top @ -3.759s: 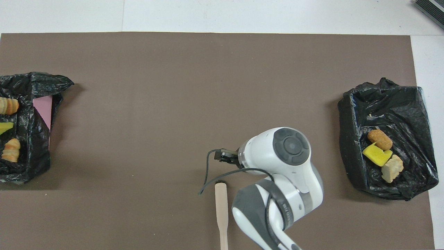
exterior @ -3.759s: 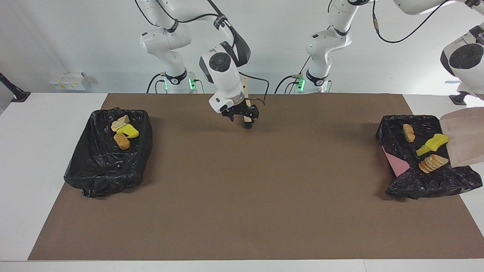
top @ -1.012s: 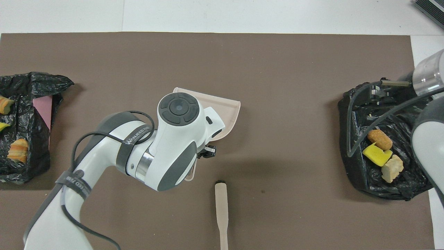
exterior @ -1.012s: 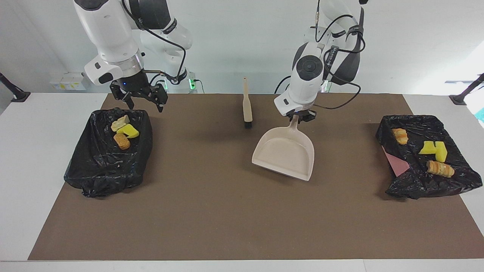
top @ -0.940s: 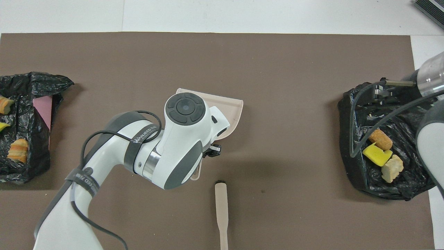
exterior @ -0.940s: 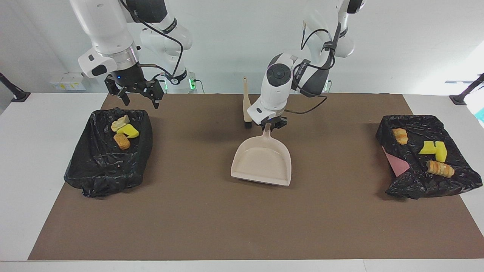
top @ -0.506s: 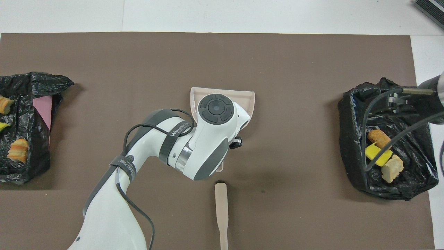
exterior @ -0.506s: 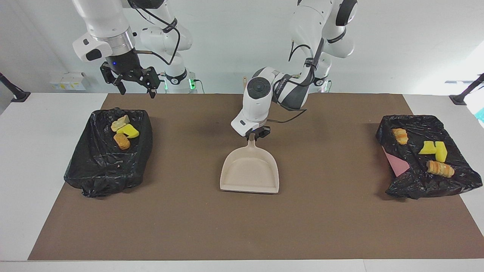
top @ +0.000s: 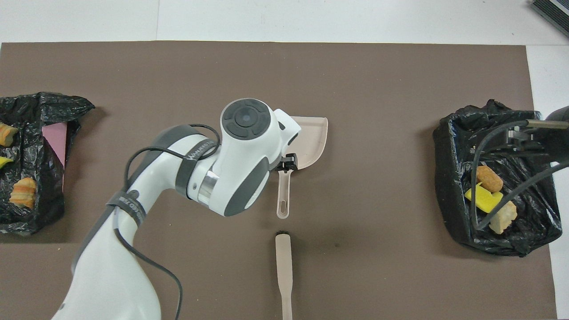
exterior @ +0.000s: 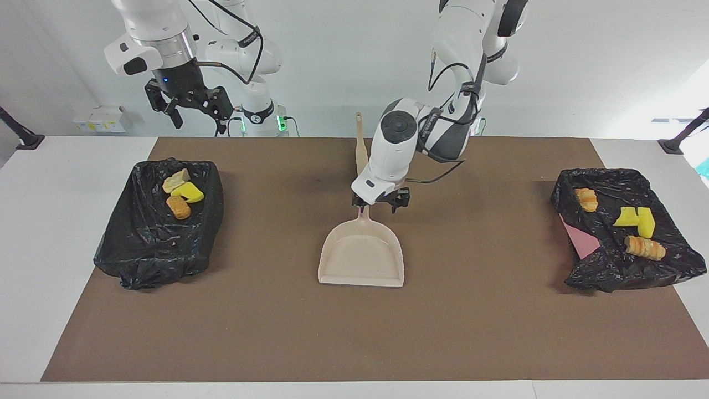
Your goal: Sweep and dump trash in bin
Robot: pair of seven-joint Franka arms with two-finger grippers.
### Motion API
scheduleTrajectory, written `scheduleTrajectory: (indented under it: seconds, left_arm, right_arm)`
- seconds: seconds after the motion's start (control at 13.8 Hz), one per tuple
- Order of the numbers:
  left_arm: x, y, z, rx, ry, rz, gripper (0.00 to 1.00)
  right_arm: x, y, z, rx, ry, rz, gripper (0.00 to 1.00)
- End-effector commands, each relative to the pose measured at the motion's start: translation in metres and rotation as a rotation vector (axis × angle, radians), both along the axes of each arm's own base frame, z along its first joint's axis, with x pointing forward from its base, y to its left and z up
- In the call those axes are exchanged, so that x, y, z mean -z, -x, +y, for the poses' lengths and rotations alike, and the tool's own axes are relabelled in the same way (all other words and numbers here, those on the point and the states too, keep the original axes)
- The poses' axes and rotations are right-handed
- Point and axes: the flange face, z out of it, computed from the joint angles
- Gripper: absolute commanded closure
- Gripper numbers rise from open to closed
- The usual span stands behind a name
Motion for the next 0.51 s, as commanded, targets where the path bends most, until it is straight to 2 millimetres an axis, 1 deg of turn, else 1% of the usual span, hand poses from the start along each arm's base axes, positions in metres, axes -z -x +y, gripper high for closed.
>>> scheduleTrajectory:
  seconds: [0.0, 0.07, 0.14, 0.22, 0.29, 0.36, 0.43]
  left_arm:
    - [-0.018, -0.028, 0.058, -0.071, 0.008, 0.000, 0.00]
    - [-0.023, -0.040, 0.077, -0.086, 0.018, -0.018, 0.00]
    - [-0.025, -0.048, 0.091, -0.076, 0.023, -0.028, 0.00]
    - [-0.027, -0.059, 0.113, -0.054, 0.027, -0.043, 0.00]
    - [-0.032, -0.067, 0.134, -0.010, 0.033, -0.057, 0.00]
    - [-0.038, -0.072, 0.148, 0.037, 0.041, -0.074, 0.00]
    - [-0.040, -0.080, 0.171, 0.062, 0.043, -0.086, 0.00]
  right_arm:
    - [-0.002, 0.006, -0.008, -0.010, 0.004, 0.014, 0.00]
    - [-0.002, 0.006, -0.010, -0.006, 0.005, 0.016, 0.00]
    - [-0.002, 0.007, -0.010, -0.006, 0.006, 0.017, 0.00]
    - [-0.002, 0.008, -0.006, -0.014, 0.005, 0.023, 0.00]
    - [-0.002, 0.010, -0.010, -0.006, 0.003, 0.031, 0.00]
    - [-0.003, 0.011, -0.005, -0.012, 0.003, 0.029, 0.00]
    - [-0.007, 0.014, -0.007, -0.009, 0.002, 0.020, 0.00]
